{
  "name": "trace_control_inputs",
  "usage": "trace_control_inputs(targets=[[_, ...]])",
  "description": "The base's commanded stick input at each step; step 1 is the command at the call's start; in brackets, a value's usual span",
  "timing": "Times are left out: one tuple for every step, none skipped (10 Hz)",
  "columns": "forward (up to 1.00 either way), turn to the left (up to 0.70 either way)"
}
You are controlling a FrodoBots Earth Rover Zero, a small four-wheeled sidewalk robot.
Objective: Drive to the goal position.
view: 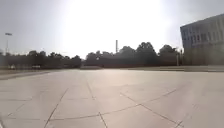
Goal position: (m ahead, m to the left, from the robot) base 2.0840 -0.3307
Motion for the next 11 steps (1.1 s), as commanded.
trace_control_inputs(targets=[[0.70,0.00],[0.70,0.00],[0.70,0.00],[0.70,0.00],[0.70,0.00],[0.70,0.00],[0.70,0.00],[0.70,0.00],[0.70,0.00],[0.70,0.00],[0.70,0.00]])
